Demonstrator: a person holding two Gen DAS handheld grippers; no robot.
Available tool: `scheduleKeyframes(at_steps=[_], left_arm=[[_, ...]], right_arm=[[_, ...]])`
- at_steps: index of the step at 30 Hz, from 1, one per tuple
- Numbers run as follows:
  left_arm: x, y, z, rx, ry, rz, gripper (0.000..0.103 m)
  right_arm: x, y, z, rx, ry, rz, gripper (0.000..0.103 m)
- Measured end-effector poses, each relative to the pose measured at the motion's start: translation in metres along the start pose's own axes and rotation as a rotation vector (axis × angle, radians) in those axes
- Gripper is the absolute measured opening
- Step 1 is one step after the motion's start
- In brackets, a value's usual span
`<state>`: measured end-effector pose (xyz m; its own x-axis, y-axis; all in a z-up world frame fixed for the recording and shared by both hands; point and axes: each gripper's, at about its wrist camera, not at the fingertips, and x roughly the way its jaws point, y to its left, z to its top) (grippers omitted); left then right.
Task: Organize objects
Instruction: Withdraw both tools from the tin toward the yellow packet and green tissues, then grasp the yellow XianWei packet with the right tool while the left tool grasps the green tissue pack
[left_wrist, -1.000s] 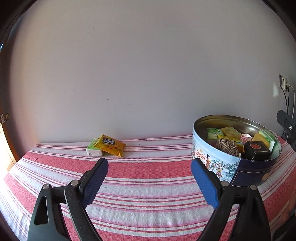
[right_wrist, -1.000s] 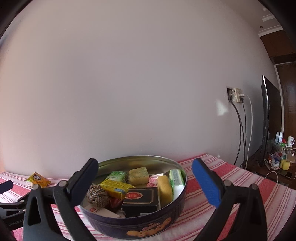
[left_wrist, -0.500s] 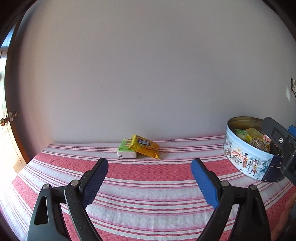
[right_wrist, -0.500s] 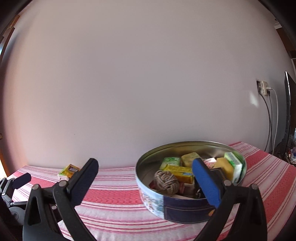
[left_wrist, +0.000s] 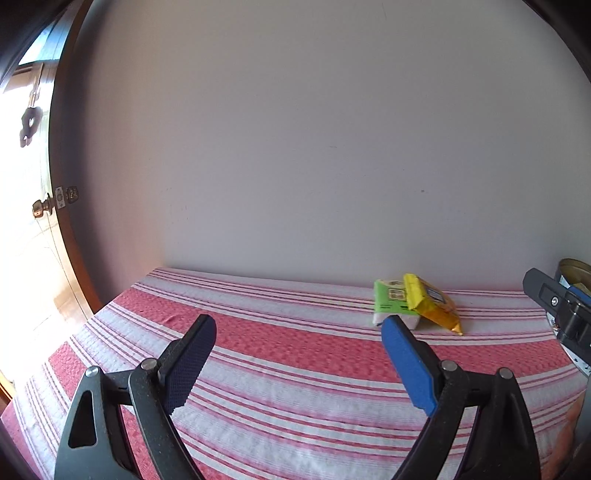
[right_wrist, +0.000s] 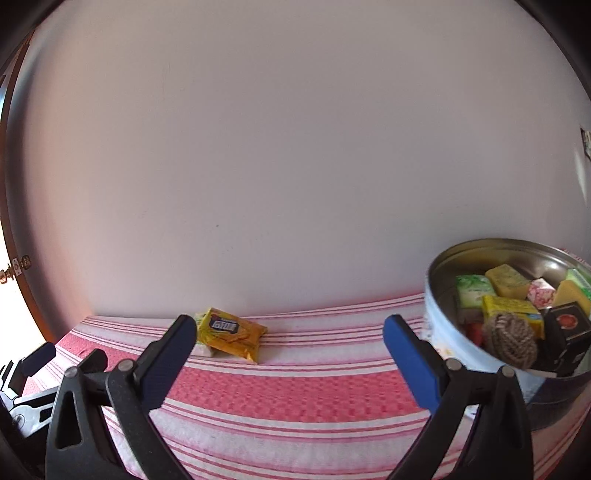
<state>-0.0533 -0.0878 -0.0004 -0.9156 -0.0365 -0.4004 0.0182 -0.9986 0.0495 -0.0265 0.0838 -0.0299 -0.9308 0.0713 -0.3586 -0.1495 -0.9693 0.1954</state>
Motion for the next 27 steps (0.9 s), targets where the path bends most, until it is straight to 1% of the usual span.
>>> scheduleKeyframes(at_steps=[4,7,9,13,15,16,17,18,19,20,22,24,27], left_arm=[[0.012,0.015,0.004,-0.005,0.012,0.022,0.093],[0.02,0.026,0.003,-0.051,0.047,0.007,0.093],[0.024,0.029,0.003,-0.063,0.061,0.002,0.093],[0.025,0.028,0.004,-0.049,0.056,0.015,0.093],[0.026,0.026,0.004,-0.036,0.056,0.015,0.093],[0.026,0.025,0.003,-0.031,0.058,0.014,0.093],[0.028,0.025,0.004,-0.028,0.058,0.013,0.093],[0.028,0.025,0.004,-0.026,0.06,0.011,0.093],[0.028,0.028,0.003,-0.028,0.06,0.011,0.093],[0.028,0.028,0.003,-0.028,0.061,0.011,0.093],[0.03,0.029,0.003,-0.03,0.062,0.009,0.093],[0.03,0.029,0.003,-0.028,0.061,0.003,0.093],[0.029,0.026,0.003,-0.022,0.064,-0.021,0.093]], right_arm=[[0.045,0.008,0.005,0.04,0.109,0.075,0.101],[0.082,0.017,0.004,0.083,0.211,0.127,0.101],[0.104,0.02,0.002,0.112,0.272,0.153,0.099],[0.146,0.023,0.0,0.165,0.379,0.163,0.098],[0.165,0.025,-0.004,0.174,0.449,0.156,0.095],[0.168,0.025,-0.003,0.175,0.449,0.148,0.095],[0.171,0.027,-0.001,0.166,0.444,0.146,0.092],[0.172,0.03,-0.001,0.152,0.466,0.143,0.084],[0.172,0.032,0.0,0.13,0.463,0.12,0.081],[0.172,0.033,-0.001,0.121,0.473,0.114,0.074],[0.17,0.032,-0.001,0.111,0.478,0.132,0.073],[0.166,0.027,-0.003,0.12,0.479,0.173,0.071],[0.144,0.012,-0.005,0.147,0.466,0.197,0.071]])
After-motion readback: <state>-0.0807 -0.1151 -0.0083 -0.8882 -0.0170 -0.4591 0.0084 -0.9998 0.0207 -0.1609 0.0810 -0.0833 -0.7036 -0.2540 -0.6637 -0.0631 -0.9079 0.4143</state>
